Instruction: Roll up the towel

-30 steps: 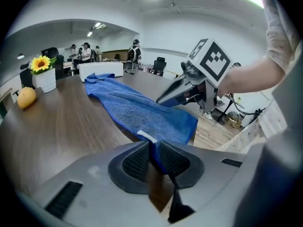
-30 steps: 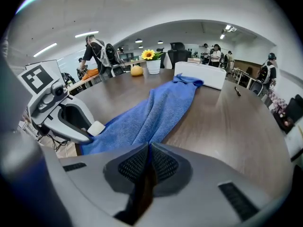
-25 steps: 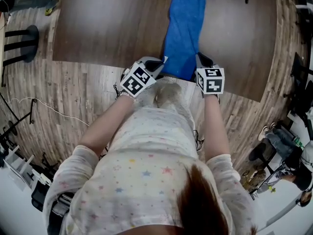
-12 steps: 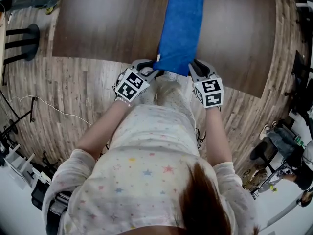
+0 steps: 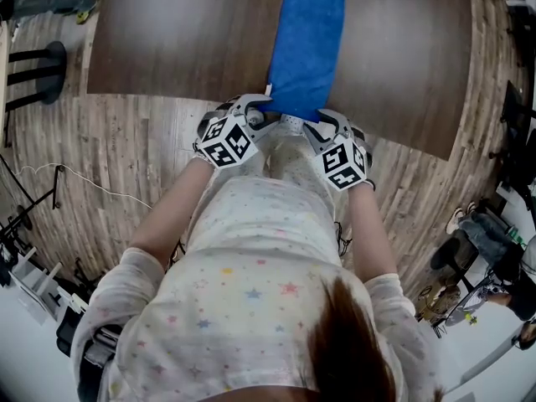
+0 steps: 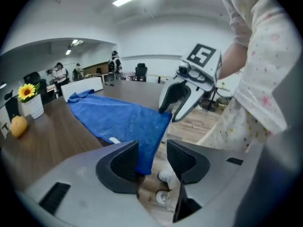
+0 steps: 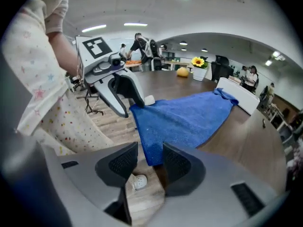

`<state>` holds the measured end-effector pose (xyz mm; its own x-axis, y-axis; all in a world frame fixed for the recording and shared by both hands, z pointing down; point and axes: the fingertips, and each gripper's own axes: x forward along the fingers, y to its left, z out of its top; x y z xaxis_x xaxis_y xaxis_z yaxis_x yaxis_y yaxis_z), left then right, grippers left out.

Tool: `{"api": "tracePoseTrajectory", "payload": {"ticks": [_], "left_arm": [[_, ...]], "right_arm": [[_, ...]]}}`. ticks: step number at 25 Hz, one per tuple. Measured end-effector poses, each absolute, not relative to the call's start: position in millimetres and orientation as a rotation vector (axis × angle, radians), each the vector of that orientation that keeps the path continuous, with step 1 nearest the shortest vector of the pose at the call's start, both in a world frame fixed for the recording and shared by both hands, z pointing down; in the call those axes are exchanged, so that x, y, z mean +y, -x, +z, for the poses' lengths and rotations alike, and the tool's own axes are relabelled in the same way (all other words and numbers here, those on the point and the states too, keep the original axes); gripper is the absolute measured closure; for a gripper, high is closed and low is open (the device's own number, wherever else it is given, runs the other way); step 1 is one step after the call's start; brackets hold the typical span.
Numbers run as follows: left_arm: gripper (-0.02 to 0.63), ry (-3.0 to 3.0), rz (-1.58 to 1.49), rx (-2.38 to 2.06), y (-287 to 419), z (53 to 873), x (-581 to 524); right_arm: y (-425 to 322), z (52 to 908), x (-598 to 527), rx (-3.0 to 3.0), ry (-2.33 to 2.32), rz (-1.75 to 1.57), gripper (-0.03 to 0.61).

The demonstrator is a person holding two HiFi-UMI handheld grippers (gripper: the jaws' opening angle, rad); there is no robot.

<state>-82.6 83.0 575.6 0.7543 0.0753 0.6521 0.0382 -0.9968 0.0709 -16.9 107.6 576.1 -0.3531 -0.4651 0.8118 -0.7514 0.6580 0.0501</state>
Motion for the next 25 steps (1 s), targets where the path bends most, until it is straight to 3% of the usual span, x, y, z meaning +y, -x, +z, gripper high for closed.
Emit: {"api": "tracePoseTrajectory", "payload": {"ticks": [3,5,10,11,13,25], "left_arm": [[0.414,-2.939,1.206,0.15,83.1,589.4,85.4],[0.417,-2.982,1.225,0.12,81.6,589.8,81.7],[0.494,-2.998,1.268,0.095,81.5,589.6,75.6],[0.508,-2.977,1.263,0.113,81.8,588.3,77.2],[0.588,-2.941,1.236,0.138,84.3,583.9,81.1],[0.584,-2.748,1.081,0.091,87.4,566.1,71.4]], "right_arm": [[13.9,583.8,111.9,-1.952,-0.862,0.292,0.4],[10.2,583.8,110.3,-1.933,-0.865,0.243,0.426],[4.9,579.0,110.6,-1.951,-0.893,0.25,0.498],[3.6,576.7,111.5,-1.955,-0.902,0.248,0.538],[0.8,571.7,113.7,-1.963,-0.918,0.26,0.541],[-4.2,557.4,108.7,-2.042,-0.947,0.575,0.537]]}}
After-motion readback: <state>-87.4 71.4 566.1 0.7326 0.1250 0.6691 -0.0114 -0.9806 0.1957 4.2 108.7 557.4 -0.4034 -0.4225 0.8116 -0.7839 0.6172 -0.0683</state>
